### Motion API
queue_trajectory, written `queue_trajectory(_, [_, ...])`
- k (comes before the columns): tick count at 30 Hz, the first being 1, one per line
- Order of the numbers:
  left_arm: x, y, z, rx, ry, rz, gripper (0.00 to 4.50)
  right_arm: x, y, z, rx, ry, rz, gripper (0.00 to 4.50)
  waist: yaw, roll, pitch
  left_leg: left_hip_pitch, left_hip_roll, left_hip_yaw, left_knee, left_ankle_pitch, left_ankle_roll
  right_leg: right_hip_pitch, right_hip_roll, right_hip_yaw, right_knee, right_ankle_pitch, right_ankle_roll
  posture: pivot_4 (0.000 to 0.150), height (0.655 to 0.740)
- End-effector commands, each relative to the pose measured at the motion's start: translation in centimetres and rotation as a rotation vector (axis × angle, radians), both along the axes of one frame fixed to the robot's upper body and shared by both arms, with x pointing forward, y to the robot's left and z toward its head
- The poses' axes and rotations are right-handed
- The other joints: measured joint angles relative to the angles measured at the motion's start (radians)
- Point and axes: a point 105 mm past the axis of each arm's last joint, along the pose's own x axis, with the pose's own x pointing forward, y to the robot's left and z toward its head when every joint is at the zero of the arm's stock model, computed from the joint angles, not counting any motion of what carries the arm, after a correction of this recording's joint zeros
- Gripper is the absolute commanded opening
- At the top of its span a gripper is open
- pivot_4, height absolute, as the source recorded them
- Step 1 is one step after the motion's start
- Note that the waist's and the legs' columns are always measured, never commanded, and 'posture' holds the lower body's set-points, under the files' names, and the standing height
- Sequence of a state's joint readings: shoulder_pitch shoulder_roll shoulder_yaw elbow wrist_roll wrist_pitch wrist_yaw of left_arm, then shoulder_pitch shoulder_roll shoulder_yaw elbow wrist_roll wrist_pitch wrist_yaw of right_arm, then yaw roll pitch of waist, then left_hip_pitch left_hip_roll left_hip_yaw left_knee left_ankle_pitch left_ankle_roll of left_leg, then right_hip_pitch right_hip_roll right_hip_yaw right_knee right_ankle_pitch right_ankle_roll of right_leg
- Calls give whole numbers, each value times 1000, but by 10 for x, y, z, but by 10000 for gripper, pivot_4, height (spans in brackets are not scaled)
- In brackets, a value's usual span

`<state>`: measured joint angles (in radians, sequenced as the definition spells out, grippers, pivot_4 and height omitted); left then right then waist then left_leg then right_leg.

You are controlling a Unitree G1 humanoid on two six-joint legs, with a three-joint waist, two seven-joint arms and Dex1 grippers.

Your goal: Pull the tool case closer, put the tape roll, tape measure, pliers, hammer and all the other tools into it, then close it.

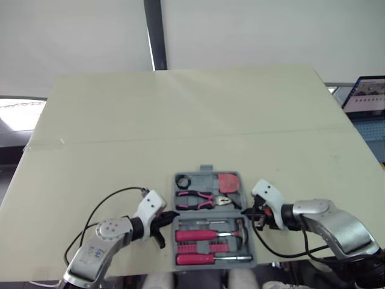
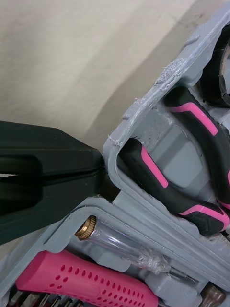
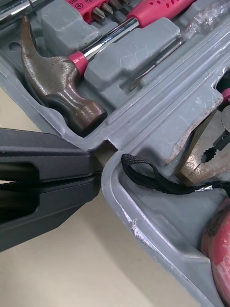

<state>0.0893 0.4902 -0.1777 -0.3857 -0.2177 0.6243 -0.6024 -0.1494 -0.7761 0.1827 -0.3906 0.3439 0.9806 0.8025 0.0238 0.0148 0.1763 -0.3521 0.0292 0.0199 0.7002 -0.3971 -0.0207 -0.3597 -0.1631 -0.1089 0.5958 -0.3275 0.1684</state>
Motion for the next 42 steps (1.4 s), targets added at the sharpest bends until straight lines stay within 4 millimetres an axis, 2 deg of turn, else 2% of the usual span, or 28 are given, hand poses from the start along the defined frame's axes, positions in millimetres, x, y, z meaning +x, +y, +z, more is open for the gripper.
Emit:
queue_trajectory(1, [-15,-14,-5,-19,40,-58,780,-8,17,7,53,-8,84,844,0,0,0,0,0,0,0,0,0,0,0,0,0,0,0,1500,7360])
queue_trajectory(11, [-10,-9,-5,-1,25,-25,780,-3,15,7,46,-23,72,844,0,0,0,0,0,0,0,0,0,0,0,0,0,0,0,1500,7360])
queue_trajectory(15, [1,10,1,34,-27,53,780,3,-2,9,21,-46,20,844,0,0,0,0,0,0,0,0,0,0,0,0,0,0,0,1500,7360])
queue_trajectory(19, [-1,33,14,59,-76,80,780,6,-24,16,3,-66,-29,844,-1,0,0,0,0,0,0,0,0,0,0,0,0,0,0,1500,7360])
queue_trajectory(21, [-6,35,24,28,-104,49,780,8,-33,23,6,-89,-50,844,0,0,0,0,0,0,0,0,0,0,0,0,0,0,0,1500,7360])
queue_trajectory(25, [-34,27,54,-152,-107,-100,780,18,-50,43,63,-123,-137,844,-1,0,0,-1,0,0,0,0,0,0,0,0,-1,0,0,1500,7360])
queue_trajectory(27, [-49,23,62,-195,-90,-178,780,23,-54,48,96,-123,-174,844,-1,0,0,0,0,0,0,0,0,0,0,0,-1,0,0,1500,7360])
queue_trajectory(30, [-73,12,62,-222,-44,-302,780,33,-55,55,240,-58,-238,844,-1,0,0,0,0,0,0,0,0,0,0,0,-1,0,0,1500,7360])
queue_trajectory(32, [-78,9,52,-196,-48,-330,0,37,-53,57,314,-21,-263,6106,1,0,0,0,0,1,0,0,0,0,0,1,-1,0,0,1500,7360])
queue_trajectory(34, [-80,3,41,-174,-57,-362,0,40,-49,60,395,35,-274,13727,1,0,0,0,0,1,0,0,0,0,0,1,-1,0,0,1500,7360])
queue_trajectory(40, [-72,-10,25,-167,-97,-372,0,46,-44,61,517,156,-300,43566,-1,0,0,0,0,1,0,0,0,0,0,1,0,0,0,1500,7360])
queue_trajectory(42, [-71,-11,20,-152,-101,-381,0,51,-44,60,548,186,-314,44400,-1,0,0,0,0,1,0,0,0,0,0,1,0,0,0,1500,7360])
